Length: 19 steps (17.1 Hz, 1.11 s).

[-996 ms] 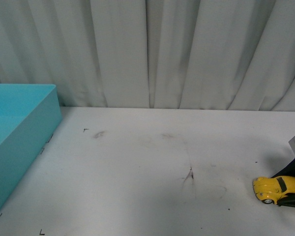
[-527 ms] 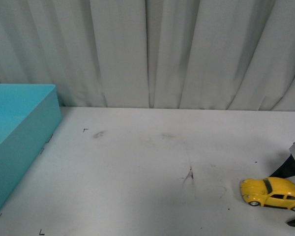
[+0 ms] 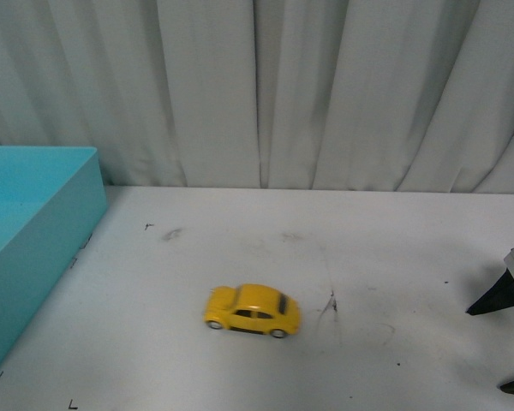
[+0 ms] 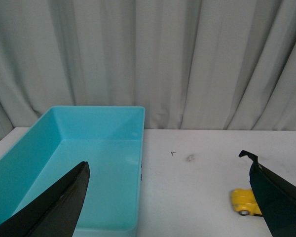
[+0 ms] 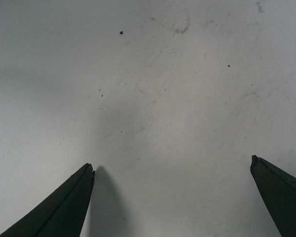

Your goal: Wind up and store yellow beetle toy

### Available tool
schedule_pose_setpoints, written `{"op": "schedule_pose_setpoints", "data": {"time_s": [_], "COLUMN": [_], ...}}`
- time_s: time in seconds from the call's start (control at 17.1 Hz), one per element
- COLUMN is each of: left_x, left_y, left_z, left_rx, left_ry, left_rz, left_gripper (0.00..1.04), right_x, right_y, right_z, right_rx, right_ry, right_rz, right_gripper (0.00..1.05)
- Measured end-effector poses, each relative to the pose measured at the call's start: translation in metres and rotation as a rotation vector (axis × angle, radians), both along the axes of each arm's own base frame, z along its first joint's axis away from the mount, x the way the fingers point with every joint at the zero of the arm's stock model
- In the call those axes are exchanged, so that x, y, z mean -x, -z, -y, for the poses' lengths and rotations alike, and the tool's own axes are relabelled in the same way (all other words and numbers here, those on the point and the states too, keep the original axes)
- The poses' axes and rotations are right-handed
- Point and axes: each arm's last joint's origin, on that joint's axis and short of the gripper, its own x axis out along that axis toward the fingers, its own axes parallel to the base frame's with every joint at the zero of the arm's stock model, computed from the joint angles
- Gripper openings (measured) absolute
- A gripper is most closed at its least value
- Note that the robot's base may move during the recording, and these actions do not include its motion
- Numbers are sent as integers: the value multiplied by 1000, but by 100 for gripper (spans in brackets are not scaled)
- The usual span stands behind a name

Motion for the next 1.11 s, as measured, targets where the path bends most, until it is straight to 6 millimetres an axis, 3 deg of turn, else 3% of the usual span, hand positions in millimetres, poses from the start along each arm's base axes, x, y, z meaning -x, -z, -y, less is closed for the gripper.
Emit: {"op": "schedule_pose_setpoints", "data": {"time_s": [0.23, 0.35, 0.47, 0.53, 0.7, 0.76, 0.82, 0.94, 1.05, 1.11], "left_x": [0, 0, 0, 0, 0, 0, 0, 0, 0, 0], "left_y": [0, 0, 0, 0, 0, 0, 0, 0, 0, 0], "left_z": [0, 0, 0, 0, 0, 0, 0, 0, 0, 0], "left_rx": [0, 0, 0, 0, 0, 0, 0, 0, 0, 0], "left_ry": [0, 0, 0, 0, 1, 0, -1, 1, 0, 1], "left_rz": [0, 0, 0, 0, 0, 0, 0, 0, 0, 0], "left_gripper": [98, 98, 98, 98, 98, 98, 98, 98, 98, 98], "right_x": [-9, -28, -30, -27, -20, -21, -15, 26, 62, 78], "right_y": [-10, -49, -98, -111, -102, -110, -118, -135, -140, -133], "right_z": [-12, -21, -28, -28, -33, -35, -47, -67, -59, -57], "right_rx": [-159, -359, -535, -599, -692, -720, -698, -638, -577, -544], "right_ry": [11, 56, 46, 57, 132, 147, 390, 905, 1271, 1349], "right_rz": [77, 238, 363, 363, 266, 273, 337, 521, 653, 648], "right_gripper": [98, 98, 98, 98, 98, 98, 90, 66, 43, 32]}}
